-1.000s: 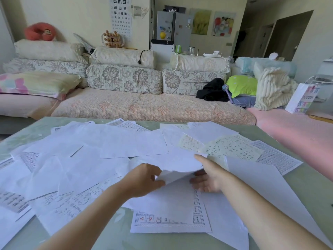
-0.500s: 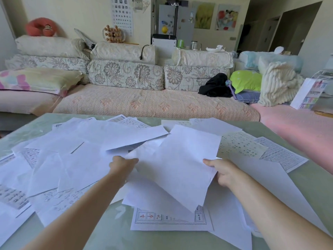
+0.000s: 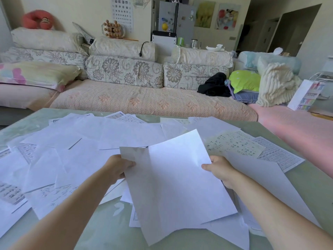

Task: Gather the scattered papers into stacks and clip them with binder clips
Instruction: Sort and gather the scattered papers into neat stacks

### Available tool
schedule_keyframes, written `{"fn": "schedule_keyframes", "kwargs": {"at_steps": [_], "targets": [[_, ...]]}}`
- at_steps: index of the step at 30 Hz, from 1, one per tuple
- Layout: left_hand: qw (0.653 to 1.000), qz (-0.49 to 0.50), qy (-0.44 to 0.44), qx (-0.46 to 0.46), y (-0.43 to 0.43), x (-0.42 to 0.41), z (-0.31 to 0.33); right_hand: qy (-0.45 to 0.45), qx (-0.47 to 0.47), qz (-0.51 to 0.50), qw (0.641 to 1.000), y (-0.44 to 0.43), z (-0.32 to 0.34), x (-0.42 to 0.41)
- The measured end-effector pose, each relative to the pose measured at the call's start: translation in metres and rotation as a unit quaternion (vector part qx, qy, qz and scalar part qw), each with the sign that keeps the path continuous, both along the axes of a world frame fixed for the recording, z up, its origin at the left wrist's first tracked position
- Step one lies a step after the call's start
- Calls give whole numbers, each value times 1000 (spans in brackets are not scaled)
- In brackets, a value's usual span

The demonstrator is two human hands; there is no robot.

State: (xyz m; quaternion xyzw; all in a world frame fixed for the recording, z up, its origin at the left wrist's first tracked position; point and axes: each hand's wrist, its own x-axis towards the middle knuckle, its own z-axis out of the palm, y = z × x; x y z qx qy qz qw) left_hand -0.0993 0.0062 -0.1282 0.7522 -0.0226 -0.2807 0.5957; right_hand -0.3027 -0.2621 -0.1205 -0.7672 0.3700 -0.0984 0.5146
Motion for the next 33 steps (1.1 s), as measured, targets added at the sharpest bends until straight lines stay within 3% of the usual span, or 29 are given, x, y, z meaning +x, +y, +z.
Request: {"fn": "schedule_keyframes", "kwargs": {"at_steps": [5,8,10,14,18,23,25,27,28,31,33], "targets": [[998,-32,36,-46,4,0,5,-14,-55,74,996,32,-5,22],[998,-46,-16,-30,8,0,2,-8,-78,91,993,51,-7,40],[999,-27,-34,-27,13,4,1,13,-140,96,985,60,-9,50],[989,-31,-134,60,35,21,6,54,-263,198,943,75,-13,67],[953,-58,-228,189,59,40,4,94,-376,313,867,96,-32,89],[888,-104,-269,359,75,55,-4,47,-419,271,865,101,-24,128],[834,-87,-344,422,75,58,-6,64,-442,259,857,94,-17,150],[790,-100,-450,405,71,63,-7,89,-467,260,841,84,-9,171],[786,-119,-478,374,67,64,-7,110,-483,264,828,79,-6,181],[801,-216,-453,326,56,61,-12,204,-539,292,763,64,1,207],[799,-287,-406,339,51,56,-18,250,-537,316,741,55,-2,219]]}}
